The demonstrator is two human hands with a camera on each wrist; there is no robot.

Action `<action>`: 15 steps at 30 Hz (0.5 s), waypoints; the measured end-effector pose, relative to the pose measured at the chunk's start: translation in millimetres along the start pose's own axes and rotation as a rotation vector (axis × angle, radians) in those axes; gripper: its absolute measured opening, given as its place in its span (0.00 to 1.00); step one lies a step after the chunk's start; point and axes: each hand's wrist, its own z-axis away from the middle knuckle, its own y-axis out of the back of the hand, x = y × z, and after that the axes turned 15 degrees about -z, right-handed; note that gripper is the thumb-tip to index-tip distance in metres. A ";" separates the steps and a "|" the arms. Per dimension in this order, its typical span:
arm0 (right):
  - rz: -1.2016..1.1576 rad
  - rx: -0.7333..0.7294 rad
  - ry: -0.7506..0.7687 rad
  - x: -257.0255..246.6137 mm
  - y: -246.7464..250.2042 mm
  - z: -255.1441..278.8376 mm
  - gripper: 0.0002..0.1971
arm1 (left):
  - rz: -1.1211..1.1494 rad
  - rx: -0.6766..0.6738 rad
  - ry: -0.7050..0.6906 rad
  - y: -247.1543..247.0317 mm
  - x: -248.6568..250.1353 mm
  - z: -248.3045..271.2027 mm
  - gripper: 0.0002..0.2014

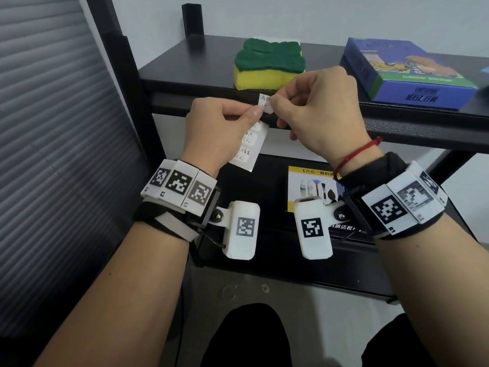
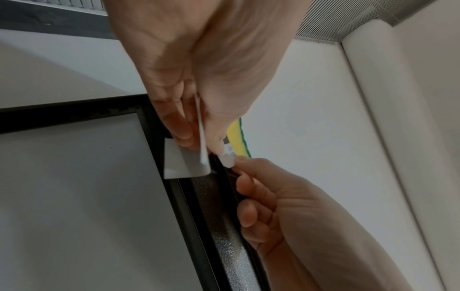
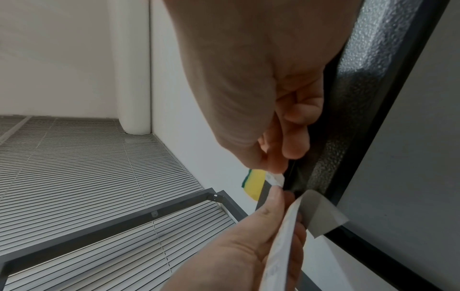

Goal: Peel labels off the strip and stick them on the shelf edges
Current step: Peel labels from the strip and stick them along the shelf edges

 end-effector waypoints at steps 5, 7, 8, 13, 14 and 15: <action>-0.002 0.002 0.004 0.4 -0.6 -0.6 0.09 | 0.033 0.005 -0.004 -2.4 0.2 -1.8 0.14; 0.007 -0.003 0.004 0.2 -0.5 -1.0 0.09 | 0.036 0.014 0.013 -2.1 0.6 -2.4 0.16; 0.010 -0.005 0.006 0.2 -0.6 -1.2 0.10 | 0.039 0.014 0.020 -2.0 0.5 -2.7 0.16; 0.025 0.005 0.008 0.3 -1.8 -2.4 0.09 | 0.041 0.014 0.026 -2.9 -0.9 -3.7 0.15; 0.030 0.010 0.007 0.3 -2.1 -2.6 0.09 | 0.040 0.016 0.025 -3.3 -1.0 -3.8 0.14; 0.033 0.015 0.005 0.0 -2.3 -2.7 0.09 | 0.041 0.016 0.026 -3.4 -0.9 -3.7 0.15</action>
